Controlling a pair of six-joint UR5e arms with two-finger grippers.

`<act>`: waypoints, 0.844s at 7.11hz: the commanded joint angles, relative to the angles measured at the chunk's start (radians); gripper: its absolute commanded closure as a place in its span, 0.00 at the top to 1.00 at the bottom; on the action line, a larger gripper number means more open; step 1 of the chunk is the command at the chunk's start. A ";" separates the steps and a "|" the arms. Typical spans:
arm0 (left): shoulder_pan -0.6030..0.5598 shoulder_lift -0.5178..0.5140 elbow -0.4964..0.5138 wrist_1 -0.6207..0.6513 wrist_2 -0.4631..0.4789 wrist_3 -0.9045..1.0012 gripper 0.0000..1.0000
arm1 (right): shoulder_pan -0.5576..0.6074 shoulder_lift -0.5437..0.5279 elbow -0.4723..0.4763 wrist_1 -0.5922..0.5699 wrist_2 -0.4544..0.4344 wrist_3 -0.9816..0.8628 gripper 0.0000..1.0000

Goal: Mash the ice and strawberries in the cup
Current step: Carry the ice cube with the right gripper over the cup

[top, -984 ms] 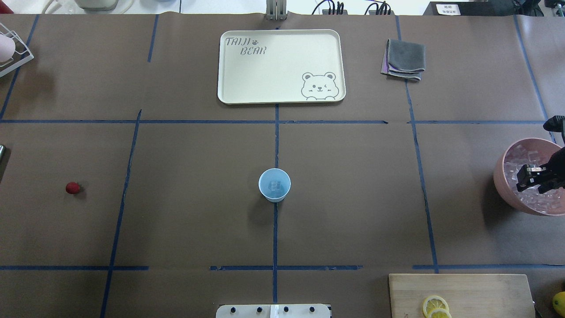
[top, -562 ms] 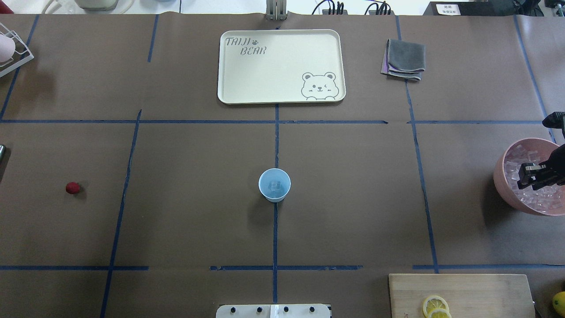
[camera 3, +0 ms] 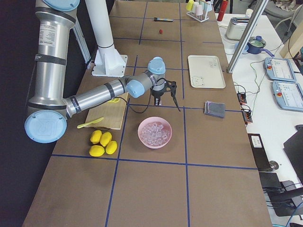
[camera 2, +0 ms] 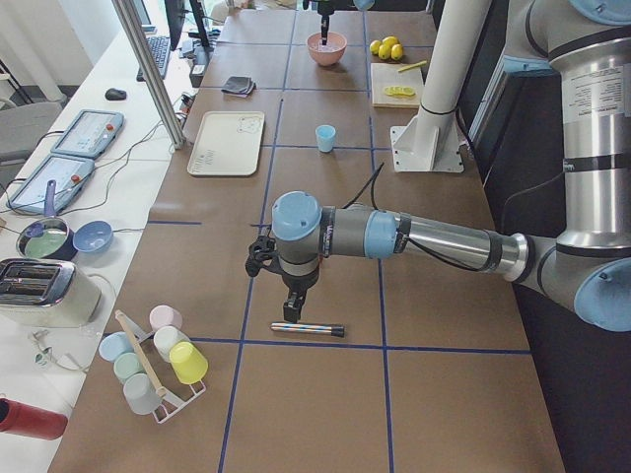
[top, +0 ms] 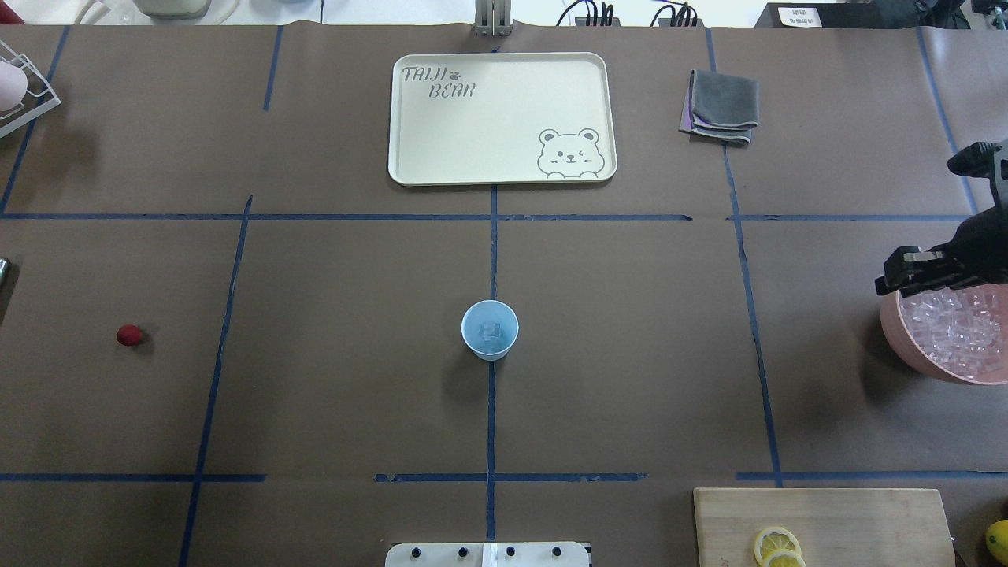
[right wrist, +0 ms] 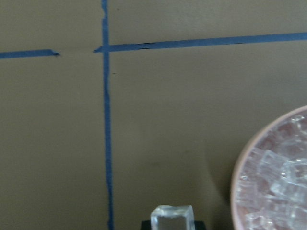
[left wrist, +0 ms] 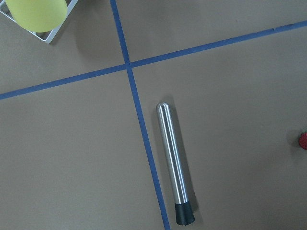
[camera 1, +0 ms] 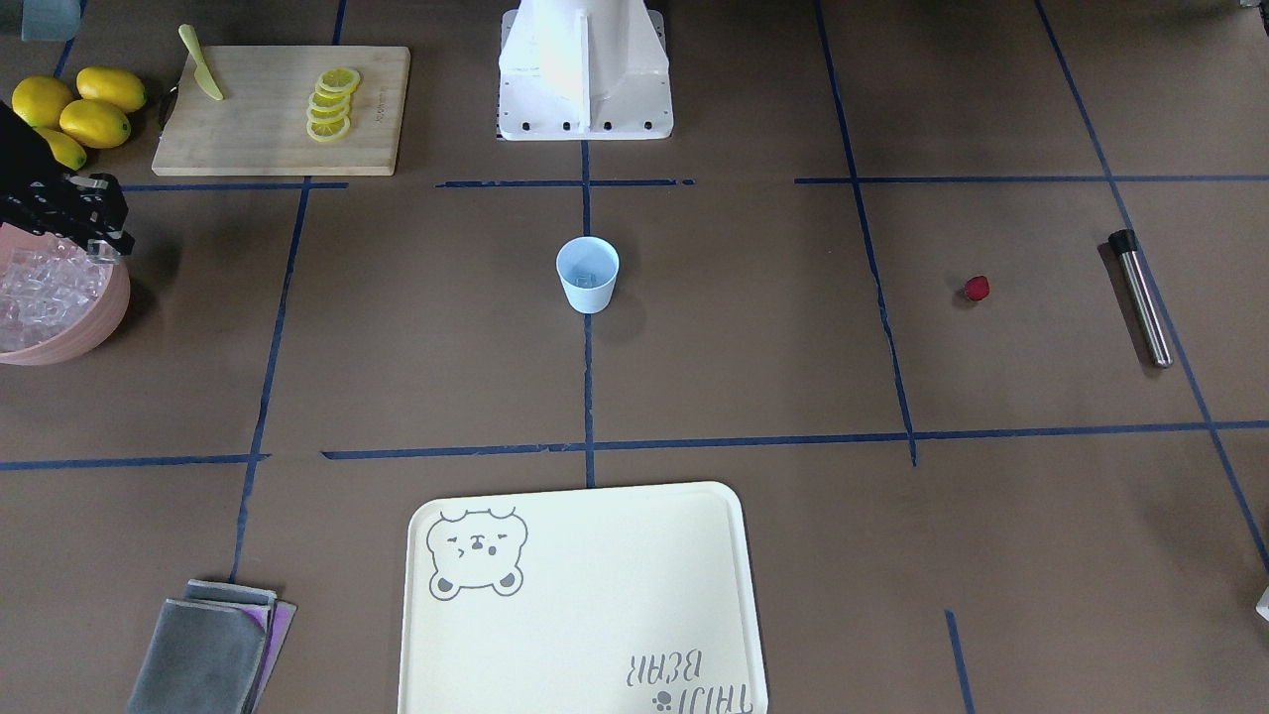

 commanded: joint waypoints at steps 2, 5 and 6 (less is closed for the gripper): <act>0.001 0.000 -0.001 0.000 0.000 -0.002 1.00 | -0.190 0.324 -0.003 -0.004 0.002 0.438 0.00; 0.001 0.000 -0.002 0.000 0.000 -0.003 1.00 | -0.434 0.579 -0.145 -0.002 -0.238 0.667 0.01; 0.001 0.000 -0.002 0.000 0.000 -0.003 1.00 | -0.489 0.651 -0.226 0.005 -0.323 0.694 0.01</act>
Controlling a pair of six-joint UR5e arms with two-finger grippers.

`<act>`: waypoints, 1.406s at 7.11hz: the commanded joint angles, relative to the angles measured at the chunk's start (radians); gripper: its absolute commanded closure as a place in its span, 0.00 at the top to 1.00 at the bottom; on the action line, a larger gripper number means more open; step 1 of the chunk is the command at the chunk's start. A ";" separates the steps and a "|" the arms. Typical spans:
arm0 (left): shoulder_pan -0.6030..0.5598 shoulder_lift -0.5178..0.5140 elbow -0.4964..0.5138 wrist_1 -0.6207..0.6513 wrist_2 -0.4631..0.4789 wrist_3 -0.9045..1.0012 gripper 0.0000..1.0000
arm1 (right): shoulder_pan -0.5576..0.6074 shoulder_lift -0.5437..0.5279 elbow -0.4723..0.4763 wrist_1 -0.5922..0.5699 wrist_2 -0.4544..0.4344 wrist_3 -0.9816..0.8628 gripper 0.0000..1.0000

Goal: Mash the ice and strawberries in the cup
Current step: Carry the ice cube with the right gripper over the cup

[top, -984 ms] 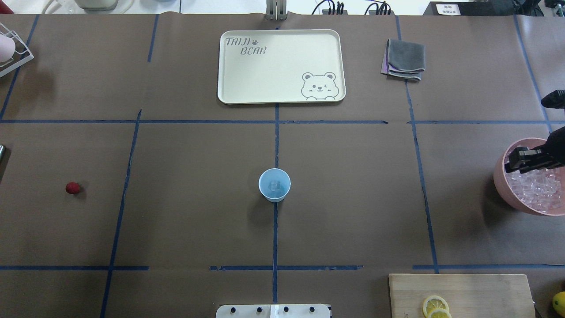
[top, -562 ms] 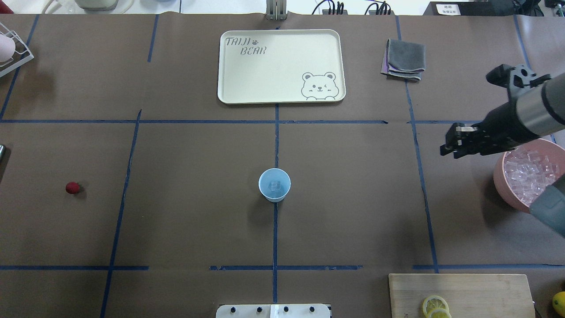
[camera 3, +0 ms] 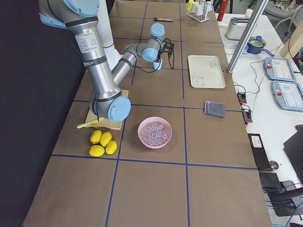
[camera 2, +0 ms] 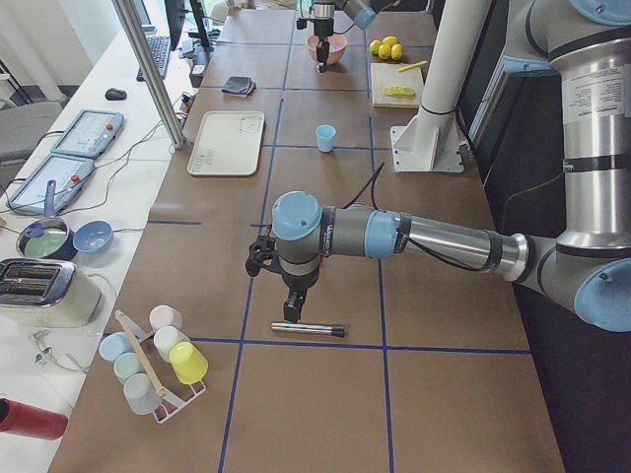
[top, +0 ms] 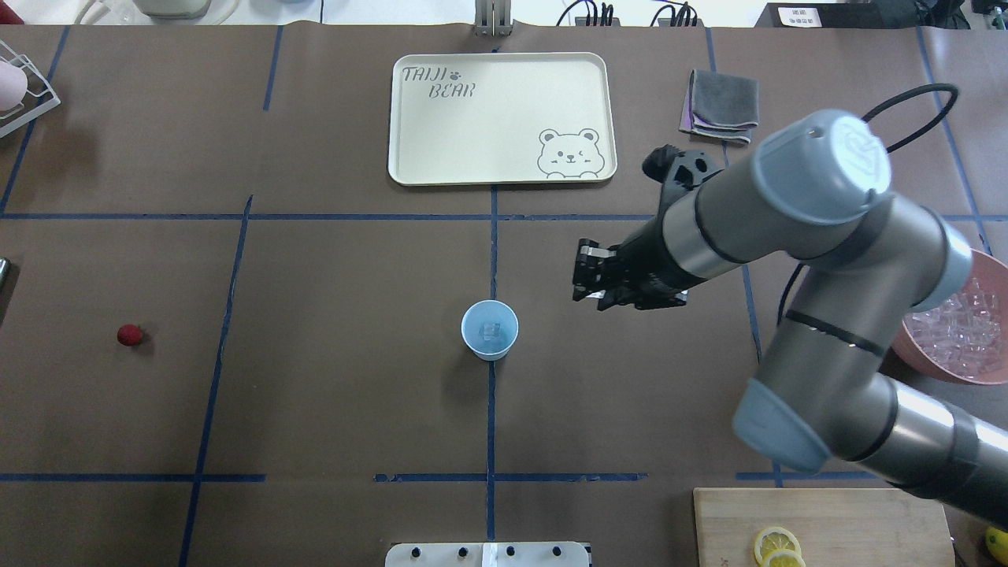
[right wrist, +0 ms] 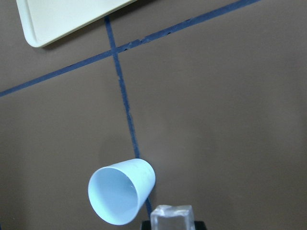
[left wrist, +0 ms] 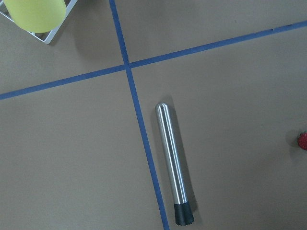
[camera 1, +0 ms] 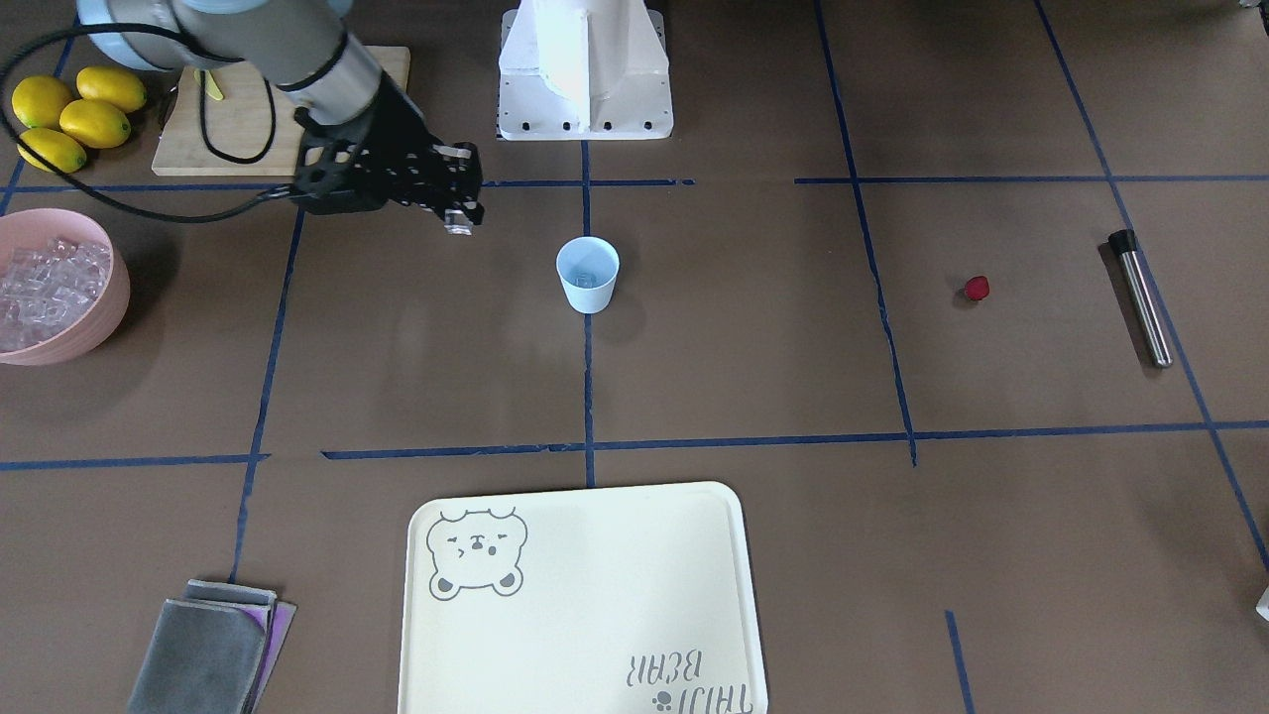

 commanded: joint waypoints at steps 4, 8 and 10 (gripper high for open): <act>0.000 0.002 -0.005 0.001 0.000 0.000 1.00 | -0.135 0.184 -0.214 0.011 -0.220 0.071 0.10; 0.000 0.002 -0.005 0.001 0.000 0.000 1.00 | -0.149 0.184 -0.210 0.013 -0.218 0.077 0.99; 0.003 0.000 0.000 0.000 0.000 0.004 1.00 | -0.077 0.117 -0.125 0.005 -0.139 0.068 0.99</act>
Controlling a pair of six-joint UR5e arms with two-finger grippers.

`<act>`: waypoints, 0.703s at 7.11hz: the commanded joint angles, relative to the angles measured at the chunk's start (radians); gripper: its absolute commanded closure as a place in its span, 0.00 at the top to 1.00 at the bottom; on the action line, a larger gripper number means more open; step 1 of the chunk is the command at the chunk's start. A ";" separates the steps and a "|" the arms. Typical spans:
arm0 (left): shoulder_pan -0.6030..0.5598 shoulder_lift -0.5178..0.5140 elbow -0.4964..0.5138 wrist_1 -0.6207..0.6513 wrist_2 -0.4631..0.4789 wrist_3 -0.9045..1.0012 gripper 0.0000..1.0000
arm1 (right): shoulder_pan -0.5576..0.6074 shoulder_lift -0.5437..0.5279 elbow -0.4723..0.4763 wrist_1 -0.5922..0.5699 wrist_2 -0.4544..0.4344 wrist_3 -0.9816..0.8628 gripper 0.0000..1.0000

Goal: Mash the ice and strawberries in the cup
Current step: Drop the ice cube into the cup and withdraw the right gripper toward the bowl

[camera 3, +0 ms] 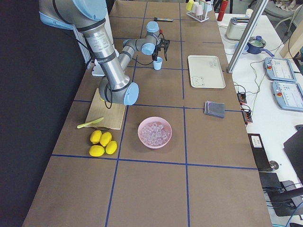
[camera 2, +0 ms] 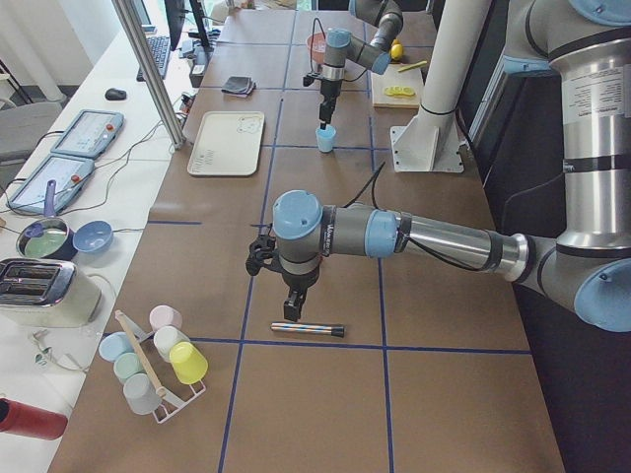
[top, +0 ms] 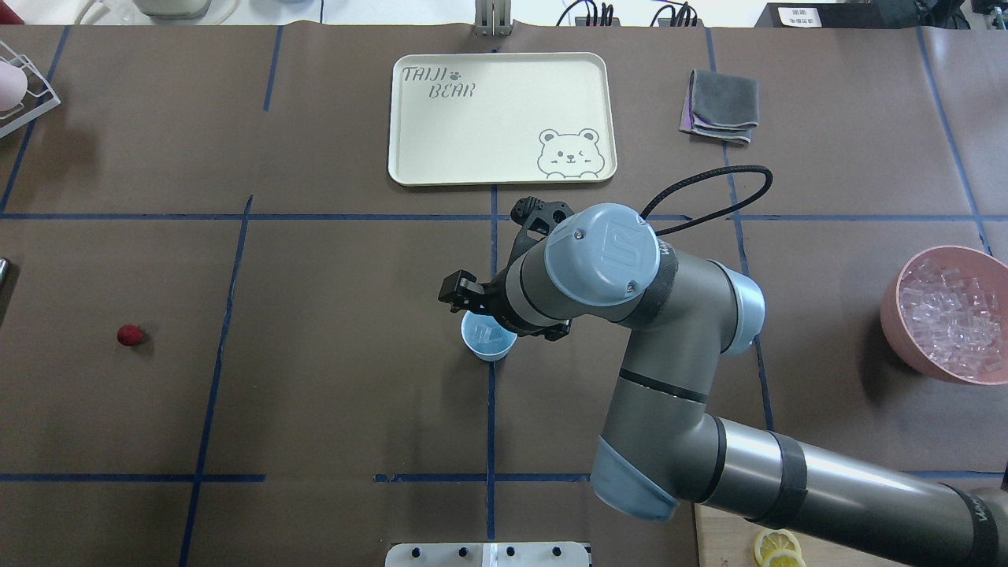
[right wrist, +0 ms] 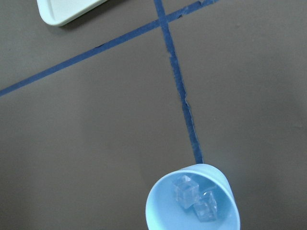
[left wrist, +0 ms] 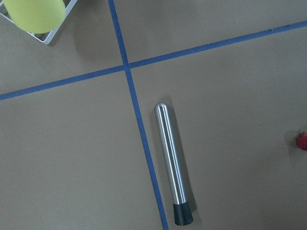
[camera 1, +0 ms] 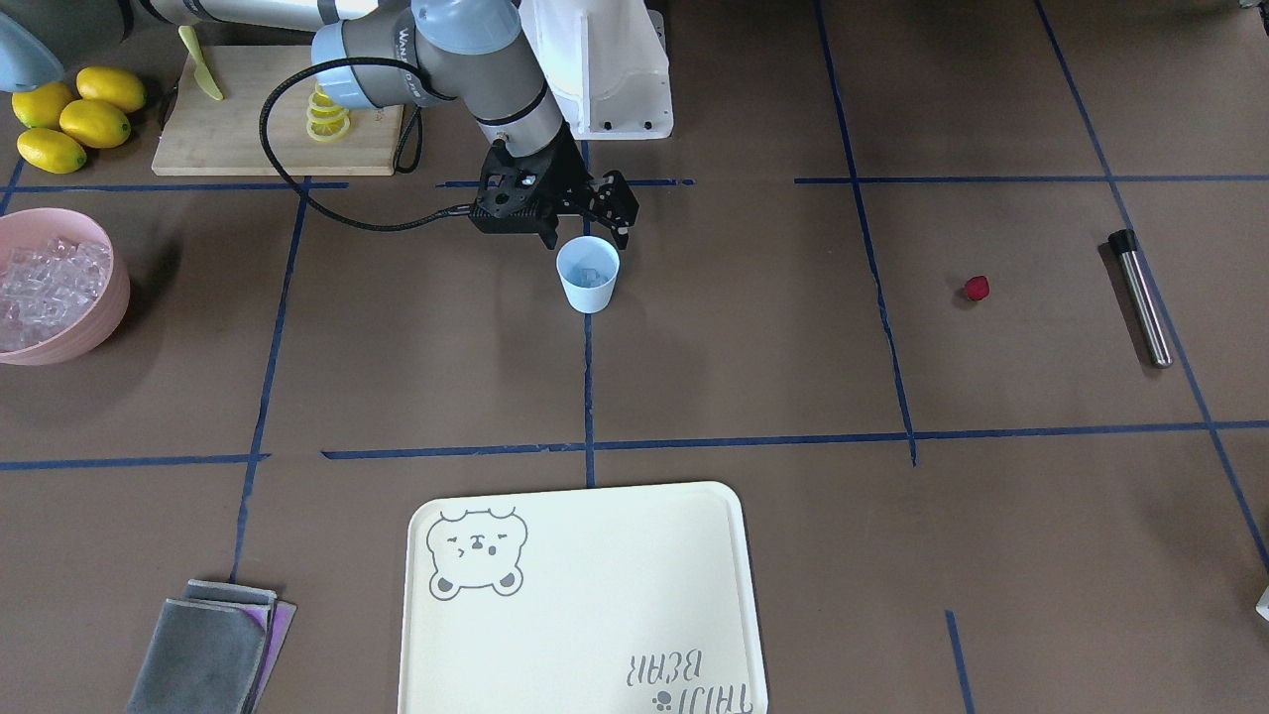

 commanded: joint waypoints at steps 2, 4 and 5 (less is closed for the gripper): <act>0.029 -0.005 0.001 -0.087 -0.008 -0.183 1.00 | 0.267 -0.305 0.201 -0.008 0.269 -0.108 0.99; 0.144 -0.004 -0.005 -0.221 -0.008 -0.391 1.00 | 0.455 -0.541 0.253 -0.005 0.386 -0.431 0.99; 0.240 -0.007 -0.009 -0.269 -0.008 -0.464 1.00 | 0.537 -0.614 0.254 -0.005 0.422 -0.569 0.99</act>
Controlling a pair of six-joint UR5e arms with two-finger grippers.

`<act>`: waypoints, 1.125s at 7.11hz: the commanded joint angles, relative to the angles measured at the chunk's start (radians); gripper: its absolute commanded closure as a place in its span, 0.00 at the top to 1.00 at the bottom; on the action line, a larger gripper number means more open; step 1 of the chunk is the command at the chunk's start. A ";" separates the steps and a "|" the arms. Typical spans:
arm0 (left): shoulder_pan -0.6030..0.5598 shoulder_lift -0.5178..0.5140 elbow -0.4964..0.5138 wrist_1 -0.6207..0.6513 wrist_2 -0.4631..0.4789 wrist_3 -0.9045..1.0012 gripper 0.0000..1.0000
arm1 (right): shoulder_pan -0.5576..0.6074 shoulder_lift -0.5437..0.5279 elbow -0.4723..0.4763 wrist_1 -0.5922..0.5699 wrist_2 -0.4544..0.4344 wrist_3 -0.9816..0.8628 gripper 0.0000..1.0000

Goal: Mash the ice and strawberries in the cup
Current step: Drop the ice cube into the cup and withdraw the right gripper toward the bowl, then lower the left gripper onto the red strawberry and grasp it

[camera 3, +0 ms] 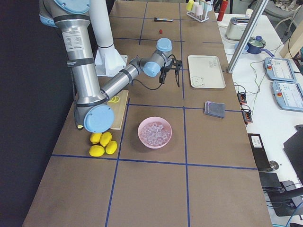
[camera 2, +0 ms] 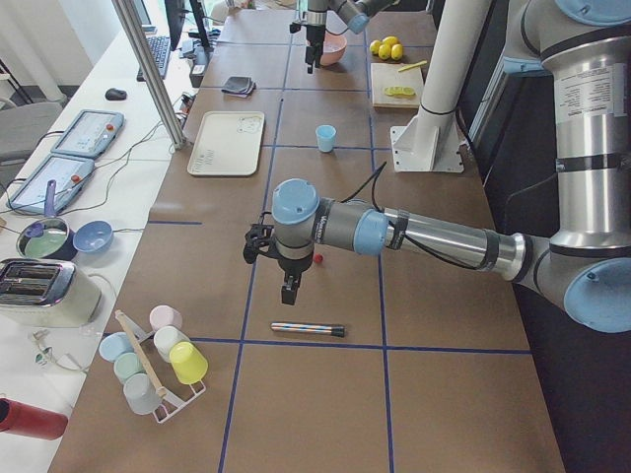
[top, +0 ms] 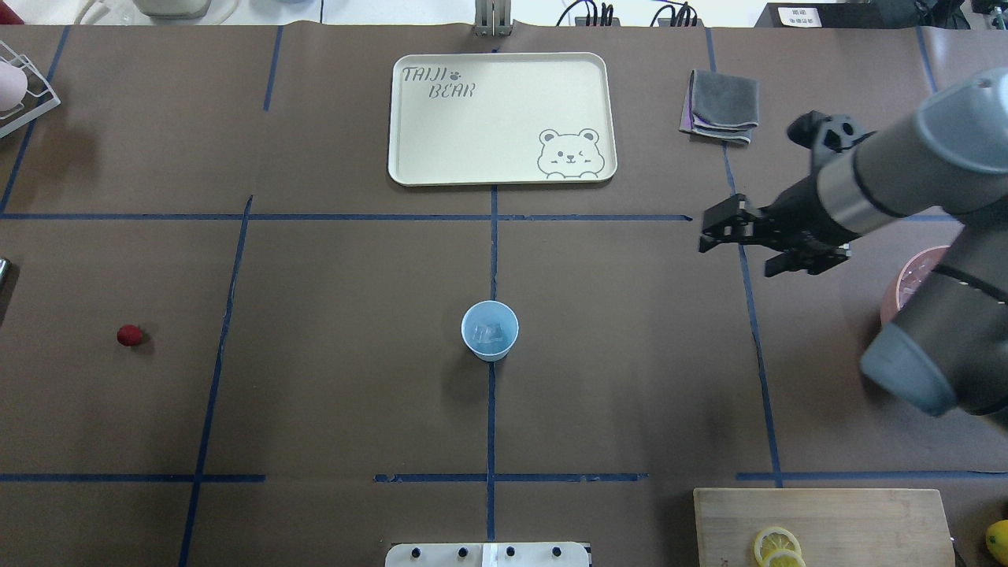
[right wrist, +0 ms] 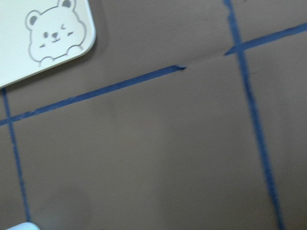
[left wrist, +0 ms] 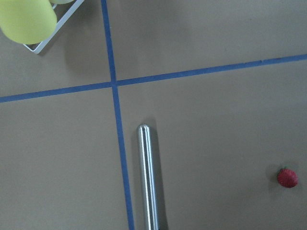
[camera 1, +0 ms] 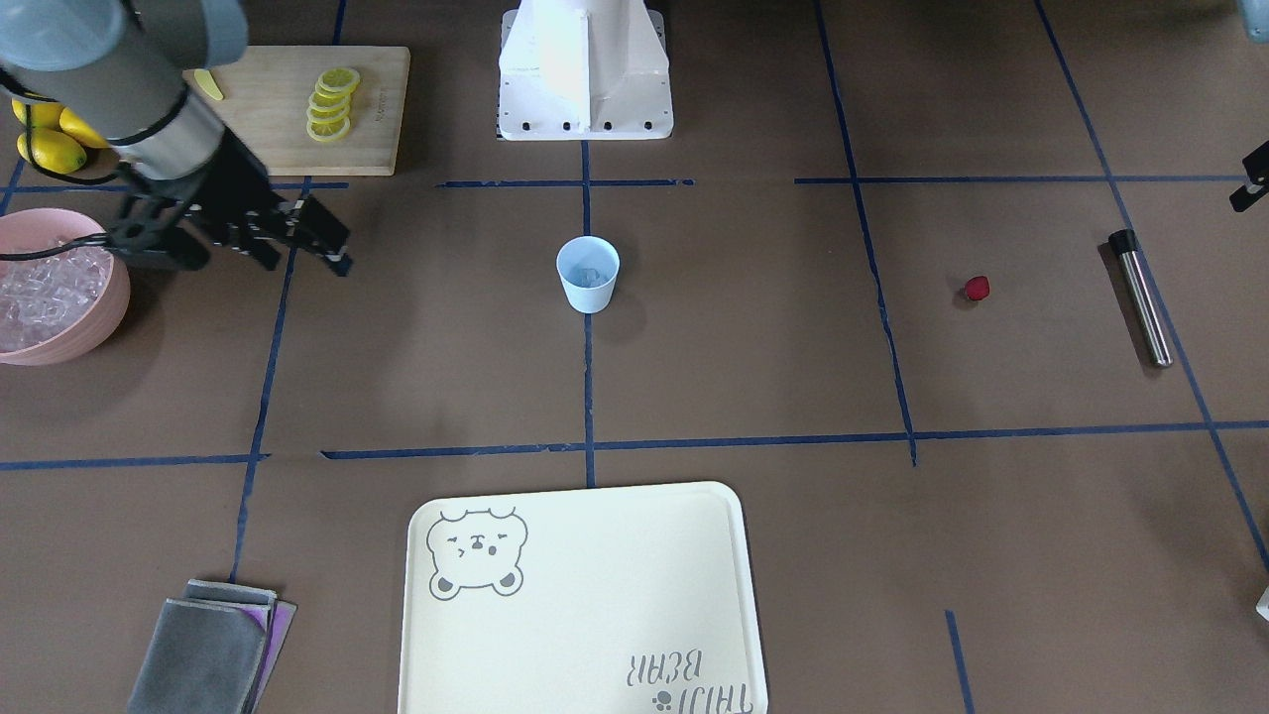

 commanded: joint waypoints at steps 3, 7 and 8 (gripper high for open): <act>0.402 -0.031 0.005 -0.281 0.024 -0.448 1.00 | 0.258 -0.204 0.015 -0.002 0.149 -0.361 0.99; 0.591 -0.048 0.030 -0.291 0.251 -0.615 1.00 | 0.255 -0.204 0.013 0.002 0.146 -0.363 0.99; 0.596 -0.053 0.049 -0.300 0.251 -0.618 1.00 | 0.255 -0.204 0.013 0.004 0.145 -0.363 0.99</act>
